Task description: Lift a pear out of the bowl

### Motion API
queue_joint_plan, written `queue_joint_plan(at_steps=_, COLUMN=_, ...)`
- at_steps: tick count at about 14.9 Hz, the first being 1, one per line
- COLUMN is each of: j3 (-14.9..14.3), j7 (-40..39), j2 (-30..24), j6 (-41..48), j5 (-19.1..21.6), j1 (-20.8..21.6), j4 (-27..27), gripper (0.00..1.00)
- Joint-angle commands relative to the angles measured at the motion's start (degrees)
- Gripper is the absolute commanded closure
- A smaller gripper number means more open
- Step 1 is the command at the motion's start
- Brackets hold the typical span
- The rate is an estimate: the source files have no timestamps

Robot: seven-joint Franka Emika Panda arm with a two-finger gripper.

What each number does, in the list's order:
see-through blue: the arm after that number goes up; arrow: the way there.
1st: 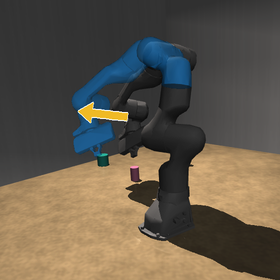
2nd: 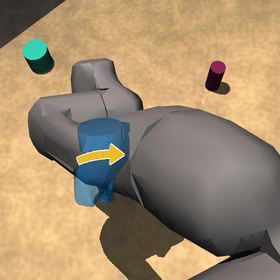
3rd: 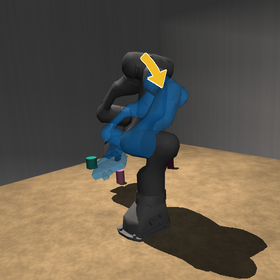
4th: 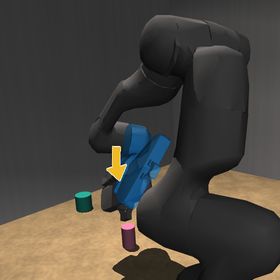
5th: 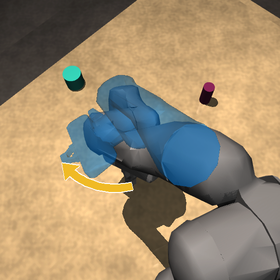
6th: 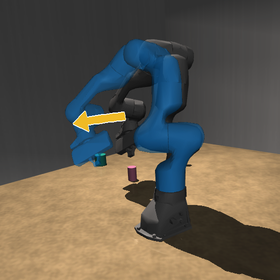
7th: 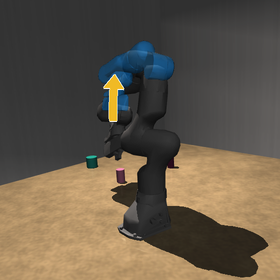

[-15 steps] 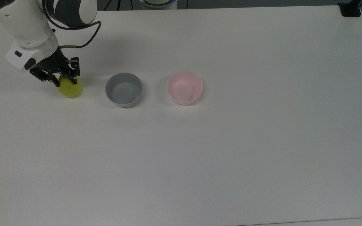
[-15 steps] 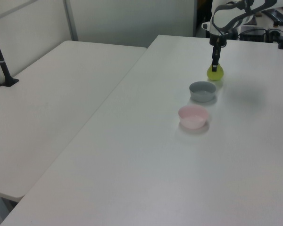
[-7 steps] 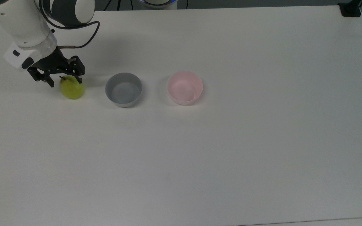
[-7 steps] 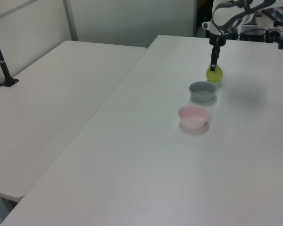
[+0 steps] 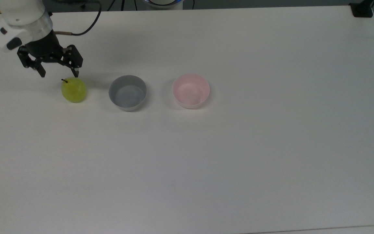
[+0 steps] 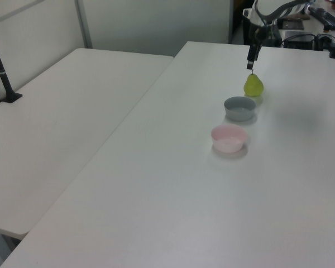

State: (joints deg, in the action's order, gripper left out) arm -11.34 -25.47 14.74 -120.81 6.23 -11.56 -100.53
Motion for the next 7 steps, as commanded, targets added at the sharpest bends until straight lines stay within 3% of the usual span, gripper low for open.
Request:
queue_joint_plan(at_steps=1, j3=-0.36, j7=15.42, j2=-5.15, j6=6.71, j5=-5.78, j1=3.2, j4=1.29, gripper=0.0)
queue_joint_plan(at_steps=7, j3=-0.27, j7=18.26, j2=-14.54, j6=22.44, j5=-5.8, j1=6.63, j4=4.12, gripper=0.0)
